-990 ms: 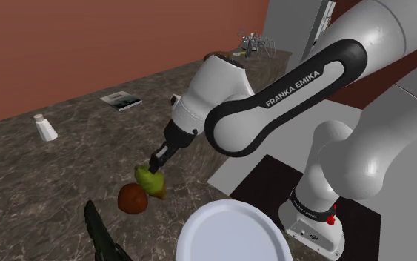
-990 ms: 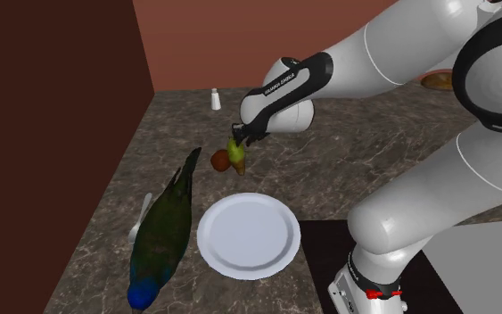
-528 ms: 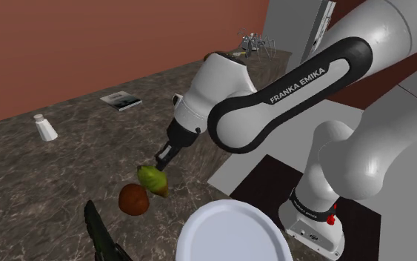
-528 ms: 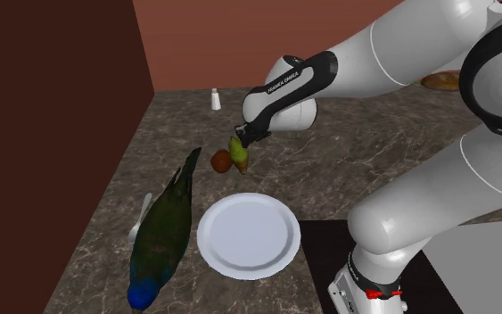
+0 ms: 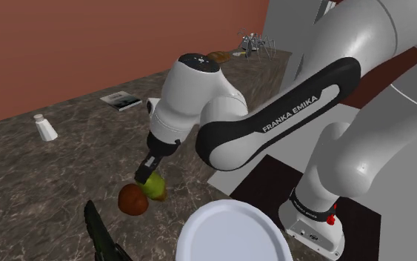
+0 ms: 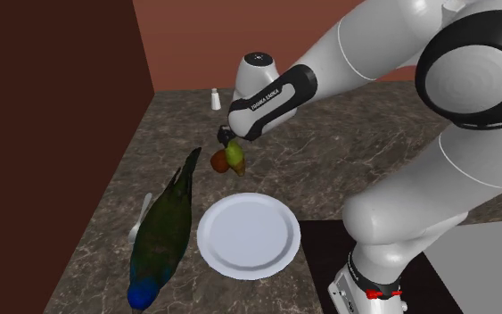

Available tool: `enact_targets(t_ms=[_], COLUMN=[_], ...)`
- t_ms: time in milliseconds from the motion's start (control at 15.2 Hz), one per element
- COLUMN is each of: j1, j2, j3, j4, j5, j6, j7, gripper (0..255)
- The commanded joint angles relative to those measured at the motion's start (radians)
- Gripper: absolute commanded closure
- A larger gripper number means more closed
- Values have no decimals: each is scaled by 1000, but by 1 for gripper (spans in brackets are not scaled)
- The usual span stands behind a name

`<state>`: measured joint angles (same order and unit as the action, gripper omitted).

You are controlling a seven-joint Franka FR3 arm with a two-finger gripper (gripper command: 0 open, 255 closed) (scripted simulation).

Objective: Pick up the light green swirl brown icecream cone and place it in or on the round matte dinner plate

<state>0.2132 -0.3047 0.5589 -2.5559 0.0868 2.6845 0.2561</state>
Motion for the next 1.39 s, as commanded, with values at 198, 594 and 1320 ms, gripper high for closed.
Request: enact_targets(t_ms=[198, 594, 1320], j1=[-65, -65, -65], j2=[95, 95, 95], j3=[56, 56, 56], j4=[8, 8, 8], j5=[-99, -100, -99], j6=[74, 74, 74], j7=[68, 69, 68], gripper=[0, 0, 255])
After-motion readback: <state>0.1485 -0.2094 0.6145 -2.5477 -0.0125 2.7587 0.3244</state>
